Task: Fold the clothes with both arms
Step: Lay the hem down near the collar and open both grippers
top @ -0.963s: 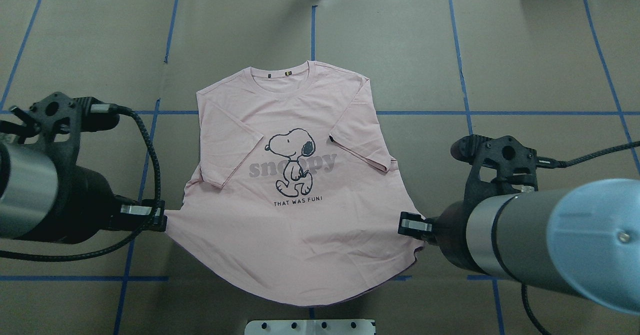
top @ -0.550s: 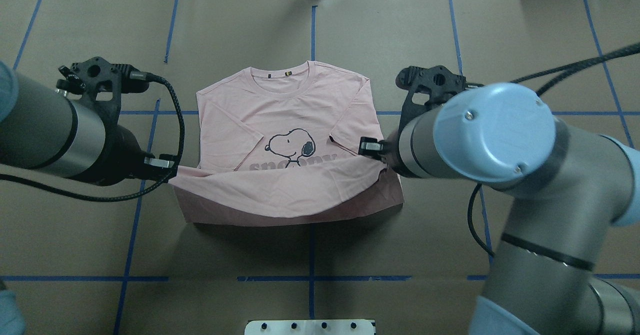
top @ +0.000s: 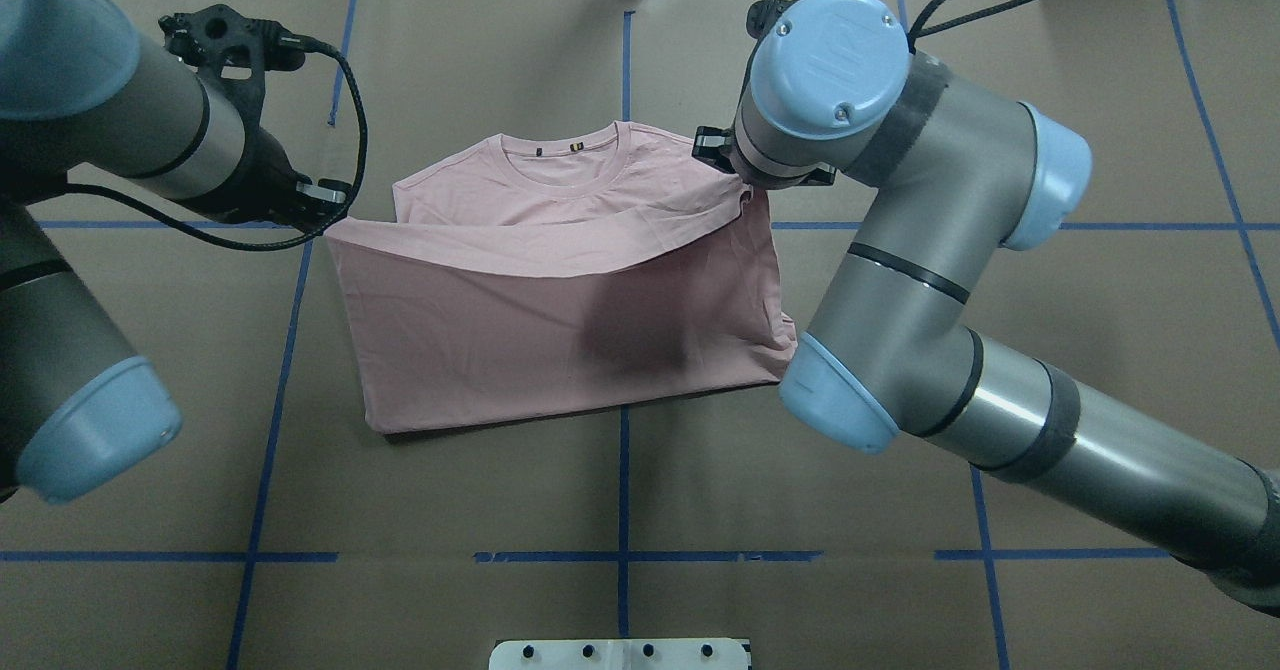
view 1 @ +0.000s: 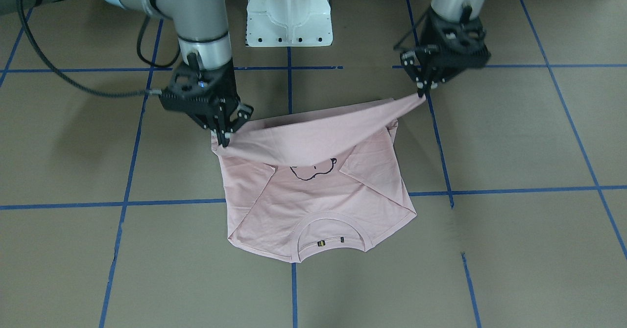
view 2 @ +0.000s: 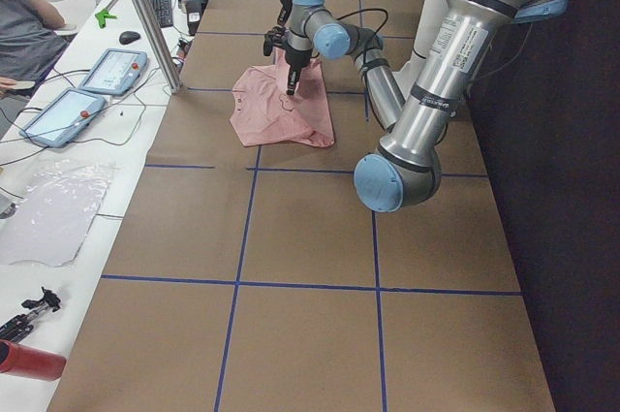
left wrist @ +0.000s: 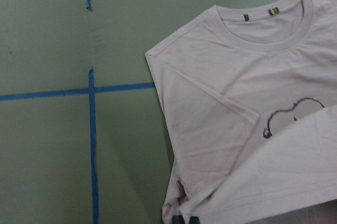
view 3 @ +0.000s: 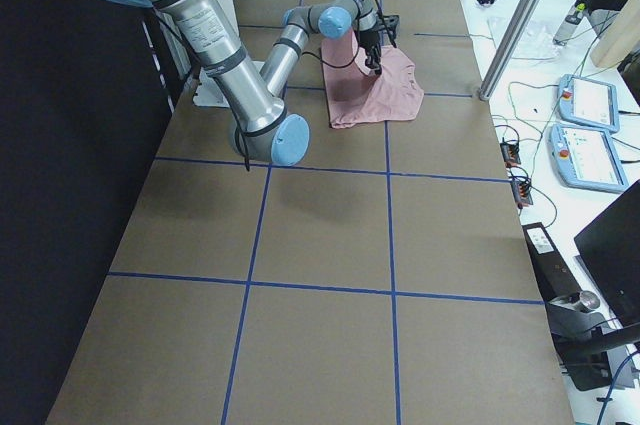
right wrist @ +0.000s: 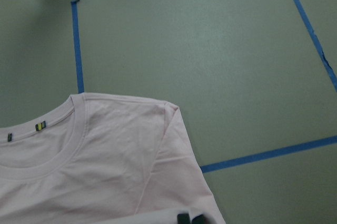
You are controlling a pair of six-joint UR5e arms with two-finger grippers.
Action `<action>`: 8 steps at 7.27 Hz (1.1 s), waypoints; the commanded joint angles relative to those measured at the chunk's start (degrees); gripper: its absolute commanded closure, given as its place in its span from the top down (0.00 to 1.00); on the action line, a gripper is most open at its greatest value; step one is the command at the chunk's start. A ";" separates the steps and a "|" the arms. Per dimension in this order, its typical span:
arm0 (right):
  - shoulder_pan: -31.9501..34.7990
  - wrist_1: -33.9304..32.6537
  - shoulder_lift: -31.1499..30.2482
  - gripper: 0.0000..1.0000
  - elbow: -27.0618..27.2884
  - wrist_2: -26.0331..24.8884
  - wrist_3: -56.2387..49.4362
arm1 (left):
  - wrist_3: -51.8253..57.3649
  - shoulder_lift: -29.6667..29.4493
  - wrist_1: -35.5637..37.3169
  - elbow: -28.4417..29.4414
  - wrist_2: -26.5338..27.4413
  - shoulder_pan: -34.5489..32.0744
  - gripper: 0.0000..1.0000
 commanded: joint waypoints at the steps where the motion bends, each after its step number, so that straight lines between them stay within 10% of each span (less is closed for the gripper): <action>1: 1.59 11.75 2.87 0.00 -15.43 -0.14 -2.13 | 3.77 -1.76 -10.77 14.35 1.71 -2.64 0.00; 5: 1.60 21.91 7.63 0.00 -31.93 -0.49 -3.18 | 3.79 -5.99 -24.77 33.05 5.14 -2.39 0.00; 6: 1.25 21.92 7.54 0.77 -32.63 -0.75 -4.32 | 3.70 -5.98 -24.87 33.05 5.14 -1.95 0.26; 7: 0.55 22.00 7.72 1.00 -32.72 -2.50 -3.98 | 3.61 -5.98 -25.40 32.62 5.05 -1.86 0.89; 8: 0.89 22.09 7.81 1.00 -32.11 -2.25 -5.89 | 3.53 -5.20 -26.71 31.05 4.96 -1.86 1.00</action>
